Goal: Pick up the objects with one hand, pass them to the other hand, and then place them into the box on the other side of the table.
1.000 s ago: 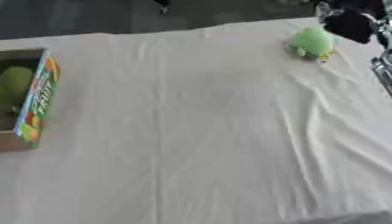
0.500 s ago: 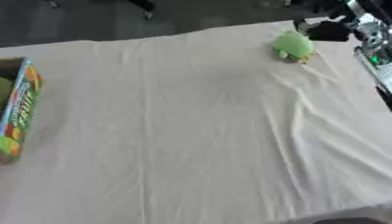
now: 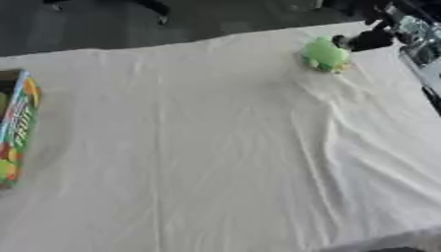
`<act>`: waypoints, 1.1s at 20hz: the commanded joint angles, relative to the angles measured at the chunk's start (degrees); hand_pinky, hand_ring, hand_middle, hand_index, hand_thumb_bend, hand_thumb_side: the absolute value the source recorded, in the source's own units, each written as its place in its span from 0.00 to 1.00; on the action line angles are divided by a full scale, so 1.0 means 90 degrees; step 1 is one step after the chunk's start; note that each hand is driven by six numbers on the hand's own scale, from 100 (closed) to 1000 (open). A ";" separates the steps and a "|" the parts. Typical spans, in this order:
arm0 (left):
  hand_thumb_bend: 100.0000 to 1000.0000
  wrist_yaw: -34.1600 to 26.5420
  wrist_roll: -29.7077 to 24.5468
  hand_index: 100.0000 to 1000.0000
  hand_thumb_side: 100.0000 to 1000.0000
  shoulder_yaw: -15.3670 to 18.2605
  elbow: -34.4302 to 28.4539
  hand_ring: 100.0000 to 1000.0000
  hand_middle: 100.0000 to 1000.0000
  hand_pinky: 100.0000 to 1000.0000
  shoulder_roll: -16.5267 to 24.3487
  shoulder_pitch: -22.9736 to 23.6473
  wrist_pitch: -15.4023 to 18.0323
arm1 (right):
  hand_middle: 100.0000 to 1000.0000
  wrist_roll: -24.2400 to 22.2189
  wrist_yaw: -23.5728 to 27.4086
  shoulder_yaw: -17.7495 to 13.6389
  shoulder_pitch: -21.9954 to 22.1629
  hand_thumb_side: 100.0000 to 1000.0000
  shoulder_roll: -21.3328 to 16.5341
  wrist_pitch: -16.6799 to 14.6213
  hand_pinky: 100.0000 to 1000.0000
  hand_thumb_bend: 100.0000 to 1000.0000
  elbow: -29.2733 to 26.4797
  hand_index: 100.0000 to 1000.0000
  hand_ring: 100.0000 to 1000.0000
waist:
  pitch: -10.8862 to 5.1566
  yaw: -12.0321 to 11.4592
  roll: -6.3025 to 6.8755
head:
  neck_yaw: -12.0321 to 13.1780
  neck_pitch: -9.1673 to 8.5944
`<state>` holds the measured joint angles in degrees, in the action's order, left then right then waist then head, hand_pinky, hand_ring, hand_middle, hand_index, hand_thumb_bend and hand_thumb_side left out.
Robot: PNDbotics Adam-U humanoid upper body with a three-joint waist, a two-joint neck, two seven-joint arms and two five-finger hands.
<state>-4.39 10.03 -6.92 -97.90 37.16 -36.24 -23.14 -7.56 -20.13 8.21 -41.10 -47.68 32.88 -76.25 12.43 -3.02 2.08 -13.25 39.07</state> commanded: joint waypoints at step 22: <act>0.40 -0.0127 0.0199 0.71 0.53 0.0082 -0.0132 0.66 0.60 0.58 0.0010 -0.0039 -0.0034 | 0.81 -0.0833 -0.1383 -0.0060 -0.1072 0.27 0.0244 -0.0806 0.83 0.50 0.2089 0.86 0.82 | 0.0075 -0.0177 0.0049 | -0.0207 -0.0213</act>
<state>-5.27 11.55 -6.90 -98.21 36.21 -35.75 -23.48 -15.03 -31.95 8.20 -49.46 -44.34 25.95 -57.45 13.96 -4.53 2.63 -14.83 38.05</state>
